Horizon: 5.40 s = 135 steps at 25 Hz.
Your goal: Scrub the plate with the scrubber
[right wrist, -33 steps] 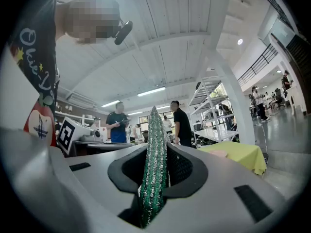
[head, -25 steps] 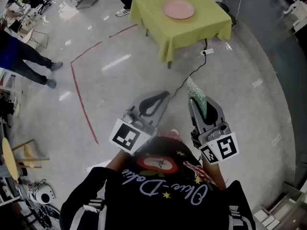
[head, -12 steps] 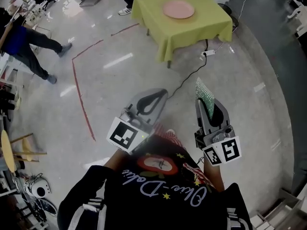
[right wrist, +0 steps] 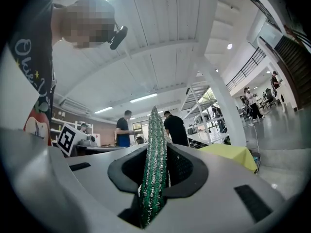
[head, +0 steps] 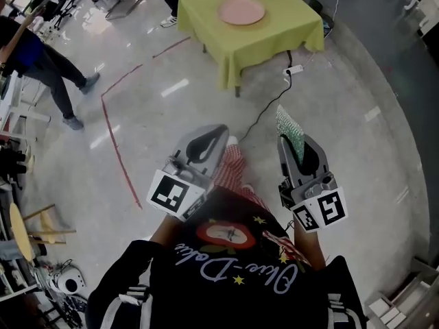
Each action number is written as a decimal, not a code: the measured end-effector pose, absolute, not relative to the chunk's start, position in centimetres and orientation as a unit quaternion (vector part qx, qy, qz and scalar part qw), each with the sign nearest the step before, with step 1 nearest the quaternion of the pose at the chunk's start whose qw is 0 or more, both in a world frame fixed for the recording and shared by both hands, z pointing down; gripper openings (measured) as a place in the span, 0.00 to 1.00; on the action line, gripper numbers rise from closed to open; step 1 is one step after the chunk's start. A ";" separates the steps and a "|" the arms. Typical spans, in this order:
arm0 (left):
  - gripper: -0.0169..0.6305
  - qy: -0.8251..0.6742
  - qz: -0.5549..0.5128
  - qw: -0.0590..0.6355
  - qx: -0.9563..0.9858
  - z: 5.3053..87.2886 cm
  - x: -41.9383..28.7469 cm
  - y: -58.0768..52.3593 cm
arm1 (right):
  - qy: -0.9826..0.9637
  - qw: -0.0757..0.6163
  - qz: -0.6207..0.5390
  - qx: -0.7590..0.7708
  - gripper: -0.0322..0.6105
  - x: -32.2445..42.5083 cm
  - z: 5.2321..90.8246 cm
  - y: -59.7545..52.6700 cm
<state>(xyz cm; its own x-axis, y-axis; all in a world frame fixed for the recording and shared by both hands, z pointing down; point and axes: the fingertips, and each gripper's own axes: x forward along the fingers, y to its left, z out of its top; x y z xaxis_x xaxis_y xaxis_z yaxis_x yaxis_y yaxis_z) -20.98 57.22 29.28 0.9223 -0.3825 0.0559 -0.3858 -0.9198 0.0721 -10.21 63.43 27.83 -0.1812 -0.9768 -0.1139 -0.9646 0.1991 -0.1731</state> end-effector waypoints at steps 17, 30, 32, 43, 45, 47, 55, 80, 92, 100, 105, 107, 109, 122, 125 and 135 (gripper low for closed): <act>0.03 -0.191 0.006 0.056 0.980 29.5 -15.2 45.3 | 0.765 0.074 -0.028 -0.639 0.15 -4.7 27.4 51.9; 0.03 -0.177 -0.001 0.062 0.982 28.1 -14.4 32.7 | 0.759 0.060 -0.024 -0.647 0.15 -4.5 25.7 39.3; 0.03 -0.177 -0.002 0.065 0.982 28.2 -14.5 30.8 | 0.758 0.058 -0.023 -0.649 0.15 -4.5 25.7 37.5; 0.03 -0.174 -0.002 0.070 0.982 29.1 -16.1 21.2 | 0.753 0.056 -0.022 -0.655 0.15 -6.0 26.0 28.3; 0.03 -0.170 -0.004 0.072 0.983 29.1 -15.9 20.2 | 0.751 0.052 -0.022 -0.658 0.15 -6.1 25.9 27.5; 0.03 -0.165 -0.007 0.076 0.983 29.3 -15.9 19.5 | 0.747 0.048 -0.024 -0.662 0.15 -6.2 26.1 26.9; 0.03 -0.154 -0.004 0.087 0.984 29.9 -14.4 17.9 | 0.737 0.042 -0.040 -0.674 0.15 -4.5 27.1 25.4; 0.03 -0.279 0.046 0.094 0.955 33.1 -4.1 0.9 | 0.803 0.026 -0.054 -0.593 0.15 10.2 30.0 4.7; 0.03 -0.339 0.093 0.111 0.930 38.0 0.0 -6.3 | 0.846 -0.069 -0.073 -0.523 0.15 13.9 36.8 -4.6; 0.03 -0.383 0.122 0.144 0.904 41.9 0.2 -9.1 | 0.863 -0.107 -0.096 -0.485 0.15 14.7 41.0 -8.3; 0.03 -0.400 0.131 0.160 0.893 43.1 0.2 -10.5 | 0.870 -0.135 -0.106 -0.463 0.15 14.5 43.3 -10.0; 0.03 -0.403 0.139 0.170 0.888 43.8 0.4 -10.7 | 0.873 -0.145 -0.111 -0.452 0.15 14.3 44.1 -10.5; 0.03 -0.406 0.143 0.180 0.885 44.4 0.7 -10.9 | 0.876 -0.155 -0.112 -0.442 0.15 14.2 45.1 -11.1; 0.03 -0.368 0.175 0.253 0.877 50.2 2.2 -12.2 | 0.880 -0.258 -0.095 -0.388 0.15 12.2 52.1 -14.5; 0.04 -0.368 0.176 0.273 0.871 51.4 2.3 -12.9 | 0.877 -0.281 -0.097 -0.378 0.15 12.4 53.8 -15.0; 0.26 -0.345 0.220 0.323 0.854 55.7 3.0 -14.4 | 0.873 -0.350 -0.064 -0.334 0.15 11.7 56.5 -16.4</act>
<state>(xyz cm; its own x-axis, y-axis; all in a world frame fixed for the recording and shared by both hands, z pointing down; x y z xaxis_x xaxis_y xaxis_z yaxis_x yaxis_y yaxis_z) 3.03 -14.39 55.71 0.6658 -0.4462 0.5980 -0.7303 -0.5541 0.3997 11.71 -16.40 56.49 -0.5313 -0.5386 0.6539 -0.6277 0.7687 0.1232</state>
